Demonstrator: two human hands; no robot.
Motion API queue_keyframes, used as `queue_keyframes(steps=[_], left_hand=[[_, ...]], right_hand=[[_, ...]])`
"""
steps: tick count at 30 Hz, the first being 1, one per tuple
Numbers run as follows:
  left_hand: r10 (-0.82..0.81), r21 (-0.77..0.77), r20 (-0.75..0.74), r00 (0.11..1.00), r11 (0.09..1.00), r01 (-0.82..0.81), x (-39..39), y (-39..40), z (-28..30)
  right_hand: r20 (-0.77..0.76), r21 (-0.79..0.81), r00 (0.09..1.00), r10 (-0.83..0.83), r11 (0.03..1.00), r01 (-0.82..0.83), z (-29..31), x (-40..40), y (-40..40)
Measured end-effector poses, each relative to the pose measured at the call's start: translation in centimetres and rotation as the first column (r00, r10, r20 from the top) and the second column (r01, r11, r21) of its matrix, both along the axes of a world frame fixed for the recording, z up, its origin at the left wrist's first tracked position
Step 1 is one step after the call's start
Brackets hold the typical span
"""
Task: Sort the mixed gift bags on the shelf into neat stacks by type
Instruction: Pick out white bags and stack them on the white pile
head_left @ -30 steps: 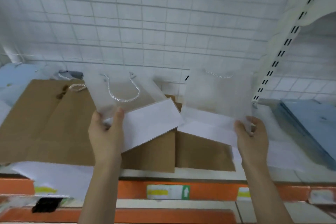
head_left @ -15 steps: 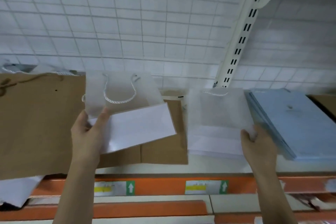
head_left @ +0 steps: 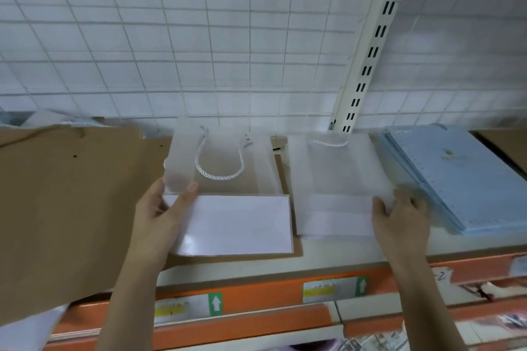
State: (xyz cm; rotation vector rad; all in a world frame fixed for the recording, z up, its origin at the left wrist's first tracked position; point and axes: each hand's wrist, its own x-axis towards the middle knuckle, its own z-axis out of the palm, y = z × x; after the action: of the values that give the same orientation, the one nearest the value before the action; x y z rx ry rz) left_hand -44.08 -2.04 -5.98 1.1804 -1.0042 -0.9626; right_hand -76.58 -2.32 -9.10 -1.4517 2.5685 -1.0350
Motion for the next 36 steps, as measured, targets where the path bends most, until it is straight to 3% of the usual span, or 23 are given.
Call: queue_keyframes(steps=[6, 13, 16, 20, 22, 26, 30, 33, 36], left_hand=[[-0.030, -0.001, -0.015, 0.999, 1.000, 0.030, -1.8, -0.2, 1.0], [-0.121, 0.038, -0.037, 0.992, 0.992, 0.123, -8.5, -0.9, 1.2], [-0.161, 0.094, -0.004, 0.987, 0.983, 0.161, -12.3, -1.7, 0.6], [-0.101, 0.106, 0.036, 0.994, 0.990, 0.096, -16.7, -2.7, -0.4], [-0.070, 0.104, 0.155, 0.985, 0.993, 0.055, -17.8, -3.1, -0.8], [0.007, 0.040, 0.519, 0.855, 0.999, -0.032, -19.0, -3.7, -2.1], [0.067, 0.010, 0.793, 0.605, 0.992, -0.123, -20.1, -3.5, -3.4], [0.113, -0.076, 0.876, 0.469, 0.992, -0.096, -20.1, -3.2, -3.2], [0.228, -0.199, 0.892, 0.390, 0.973, -0.114, -19.1, -2.4, -2.3]], right_hand=[[0.011, 0.008, 1.000, 0.001, 1.000, -0.001, -0.2, -0.8, 0.2], [0.076, -0.087, 0.992, 0.105, 0.991, -0.098, 0.9, -3.5, 0.3], [0.088, -0.096, 0.989, 0.115, 0.990, -0.106, 1.1, -5.0, 0.2], [0.097, -0.082, 0.984, 0.150, 0.986, -0.142, 0.6, -6.8, 0.0], [0.109, -0.079, 0.979, 0.173, 0.983, -0.165, 0.3, -7.5, 0.0], [0.143, -0.089, 0.972, 0.189, 0.980, -0.177, 0.2, -8.1, -0.2], [0.102, -0.108, 0.970, 0.222, 0.972, -0.211, 0.2, -8.0, -0.5], [0.087, -0.137, 0.966, 0.243, 0.963, -0.230, 0.8, -7.5, -0.4], [0.055, -0.177, 0.956, 0.287, 0.945, -0.273, 1.4, -6.5, -0.5]])
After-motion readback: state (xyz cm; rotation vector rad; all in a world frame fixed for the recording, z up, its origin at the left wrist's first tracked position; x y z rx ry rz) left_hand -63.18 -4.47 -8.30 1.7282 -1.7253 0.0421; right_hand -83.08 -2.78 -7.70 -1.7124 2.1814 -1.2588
